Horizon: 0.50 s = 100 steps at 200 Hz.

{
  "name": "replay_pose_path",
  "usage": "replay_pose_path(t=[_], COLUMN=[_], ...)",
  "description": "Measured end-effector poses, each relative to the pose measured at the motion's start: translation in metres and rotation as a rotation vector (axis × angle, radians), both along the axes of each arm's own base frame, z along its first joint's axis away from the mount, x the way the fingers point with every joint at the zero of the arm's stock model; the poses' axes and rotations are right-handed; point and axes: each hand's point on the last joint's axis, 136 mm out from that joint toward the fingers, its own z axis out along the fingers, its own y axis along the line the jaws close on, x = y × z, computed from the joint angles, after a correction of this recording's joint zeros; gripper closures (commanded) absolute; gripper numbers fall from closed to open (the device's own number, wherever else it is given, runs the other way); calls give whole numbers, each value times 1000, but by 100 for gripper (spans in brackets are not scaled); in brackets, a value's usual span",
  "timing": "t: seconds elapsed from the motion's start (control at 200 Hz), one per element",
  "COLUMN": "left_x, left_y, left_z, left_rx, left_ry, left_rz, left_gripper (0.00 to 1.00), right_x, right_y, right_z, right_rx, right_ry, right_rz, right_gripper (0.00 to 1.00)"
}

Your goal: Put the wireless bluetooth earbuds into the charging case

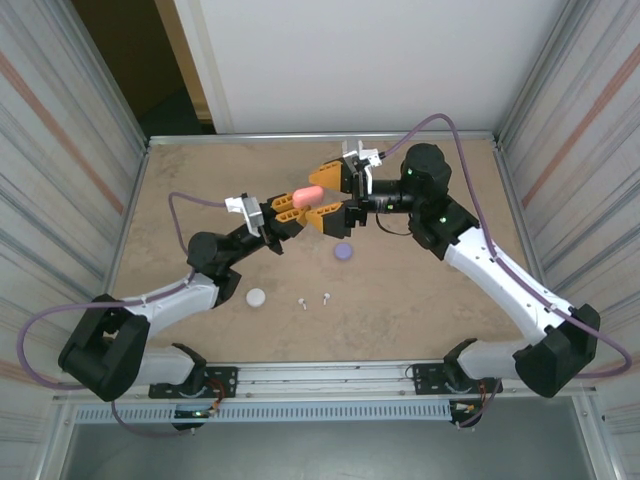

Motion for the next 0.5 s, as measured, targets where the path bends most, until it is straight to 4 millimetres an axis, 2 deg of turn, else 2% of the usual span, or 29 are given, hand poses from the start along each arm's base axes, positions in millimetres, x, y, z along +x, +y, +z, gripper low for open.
replay_pose_path(t=[0.13, 0.256, 0.501], left_x=[1, 1, 0], left_y=[0, 0, 0], left_z=[-1, -1, -1], left_rx=[3, 3, 1], left_ry=[5, 5, 6], left_rz=[0, 0, -2], left_gripper=[100, 100, 100], right_x=[-1, 7, 17], right_y=[-3, -14, -30], right_z=[1, -2, -24], right_rx=[-3, -7, -30], right_ry=[-23, -38, -31], right_rz=[-12, -58, -113], right_gripper=[1, 1, 3])
